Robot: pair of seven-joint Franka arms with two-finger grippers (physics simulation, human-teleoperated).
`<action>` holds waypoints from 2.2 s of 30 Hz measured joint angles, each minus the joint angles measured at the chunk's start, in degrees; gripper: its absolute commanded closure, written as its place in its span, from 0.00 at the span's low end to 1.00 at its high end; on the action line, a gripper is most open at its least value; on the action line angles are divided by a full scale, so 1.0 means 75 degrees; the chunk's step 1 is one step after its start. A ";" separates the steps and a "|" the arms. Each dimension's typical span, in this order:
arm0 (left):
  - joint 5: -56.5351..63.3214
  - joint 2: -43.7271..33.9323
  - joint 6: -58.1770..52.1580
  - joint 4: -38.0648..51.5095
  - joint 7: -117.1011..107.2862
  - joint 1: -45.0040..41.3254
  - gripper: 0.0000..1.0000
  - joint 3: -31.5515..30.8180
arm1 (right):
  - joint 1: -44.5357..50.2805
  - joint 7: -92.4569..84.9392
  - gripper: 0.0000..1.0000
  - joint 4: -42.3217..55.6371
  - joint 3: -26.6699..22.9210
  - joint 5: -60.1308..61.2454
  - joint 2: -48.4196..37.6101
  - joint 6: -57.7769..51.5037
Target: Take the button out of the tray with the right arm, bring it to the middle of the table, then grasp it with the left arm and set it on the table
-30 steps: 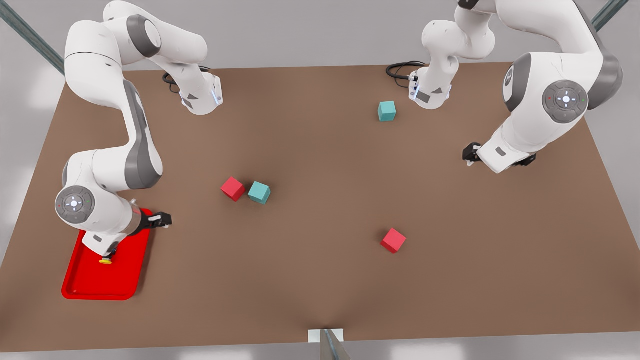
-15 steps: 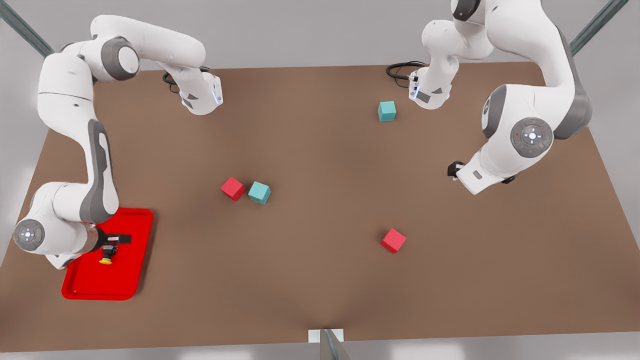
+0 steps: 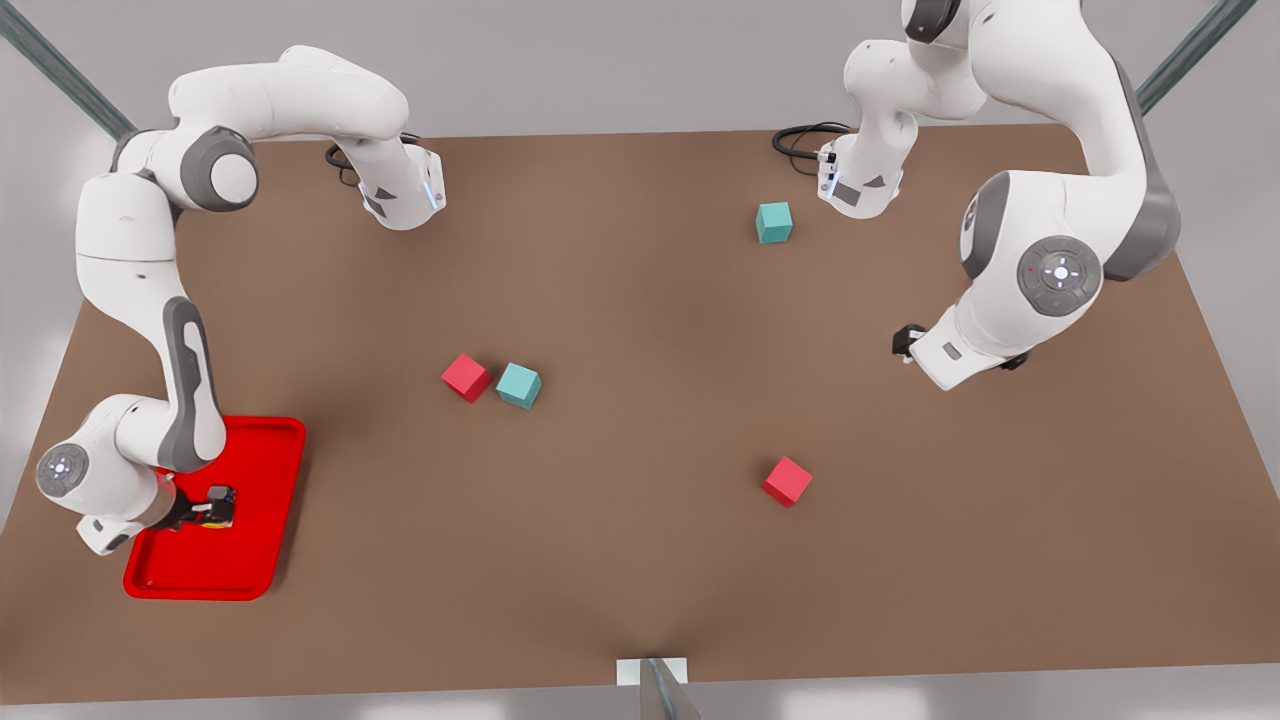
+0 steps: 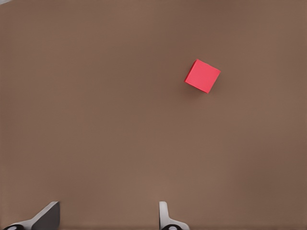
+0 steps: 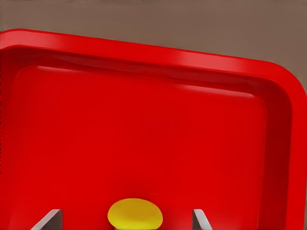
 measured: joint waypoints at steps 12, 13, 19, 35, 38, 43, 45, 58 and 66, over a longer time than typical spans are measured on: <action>0.0011 0.0038 -0.0025 -0.0002 0.0003 -0.0200 0.00 -0.0059 | -0.0115 -0.0648 0.00 -0.0312 -0.0101 0.0098 -0.0052 -0.0040; 0.0011 0.0043 -0.0027 -0.0002 0.0003 -0.0202 0.00 -0.0059 | -0.0098 -0.0679 0.00 -0.0298 -0.0109 0.0097 -0.0052 -0.0143; 0.0012 0.0060 -0.0034 -0.0002 0.0003 -0.0191 0.00 -0.0058 | -0.0061 -0.0808 0.22 -0.0284 -0.0117 0.0076 -0.0033 -0.0557; 0.0013 0.0072 -0.0046 -0.0002 0.0006 -0.0190 0.00 -0.0048 | 0.0473 -0.1049 0.62 -0.0110 0.0062 0.0170 -0.0735 -0.1454; 0.0008 0.0072 -0.0057 -0.0010 0.0004 -0.0188 0.00 -0.0047 | 0.0976 -0.0926 0.62 -0.0087 0.0370 0.0183 -0.1111 -0.1950; 0.0012 0.0083 -0.0080 -0.0004 0.0002 -0.0156 0.00 -0.0024 | 0.2348 -0.0220 0.62 -0.0084 0.1227 0.0183 -0.1254 -0.2732; 0.0017 0.0083 -0.0080 -0.0003 0.0001 -0.0173 0.00 -0.0023 | 0.3350 0.0319 0.62 -0.0060 0.1413 0.0268 -0.1258 -0.3034; 0.0023 0.0088 -0.0099 -0.0002 -0.0014 -0.0224 0.00 -0.0023 | 0.8401 0.5801 0.60 0.1335 0.0731 0.1167 -0.0075 -0.2328; 0.0023 0.0115 -0.0103 -0.0002 -0.0022 -0.0278 0.00 -0.0023 | 0.9548 0.9136 0.48 0.1888 -0.0085 0.1173 0.0812 -0.1134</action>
